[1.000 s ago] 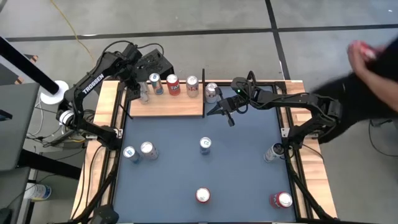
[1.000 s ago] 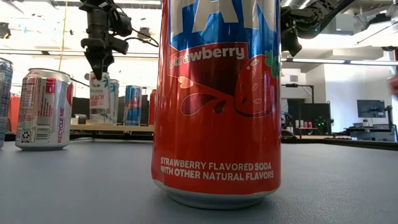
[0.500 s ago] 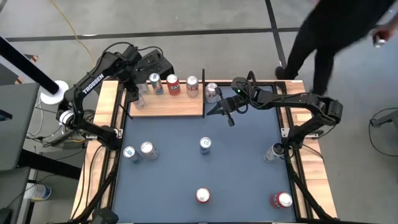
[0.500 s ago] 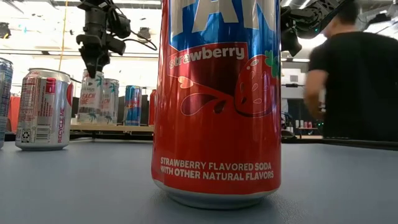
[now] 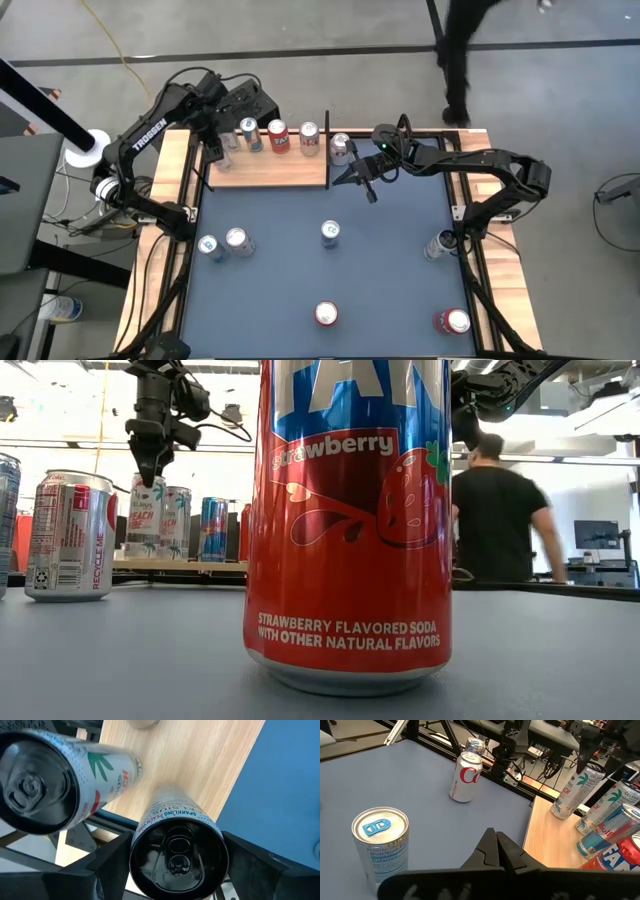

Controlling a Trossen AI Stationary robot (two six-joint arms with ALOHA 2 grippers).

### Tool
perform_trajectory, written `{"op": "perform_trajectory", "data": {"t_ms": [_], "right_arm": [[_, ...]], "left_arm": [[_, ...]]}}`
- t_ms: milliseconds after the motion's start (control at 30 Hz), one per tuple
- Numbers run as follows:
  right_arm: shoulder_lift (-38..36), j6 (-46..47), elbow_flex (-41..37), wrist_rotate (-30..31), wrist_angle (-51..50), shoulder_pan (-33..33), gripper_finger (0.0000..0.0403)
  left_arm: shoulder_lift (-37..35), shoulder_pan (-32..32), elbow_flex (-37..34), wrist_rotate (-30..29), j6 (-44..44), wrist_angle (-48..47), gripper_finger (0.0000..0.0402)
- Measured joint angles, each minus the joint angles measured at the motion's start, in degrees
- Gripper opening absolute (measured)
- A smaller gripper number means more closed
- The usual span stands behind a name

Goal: Place canned beverage on shelf
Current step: Put the bottom white pink soda can on the shelf aligned with the other white pink soda can

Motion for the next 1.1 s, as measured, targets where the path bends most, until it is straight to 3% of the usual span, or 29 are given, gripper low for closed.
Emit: {"op": "perform_trajectory", "data": {"t_ms": [800,1100], "right_arm": [[0.0,0.02,0.0,0.0,0.0,0.0,0.0],[0.0,0.02,0.0,0.01,-0.26,0.01,0.0]], "left_arm": [[-0.02,-0.04,0.0,0.3,0.89,0.97,0.0272],[-0.04,-0.04,0.0,3.55,-0.55,1.04,0.0272]]}}
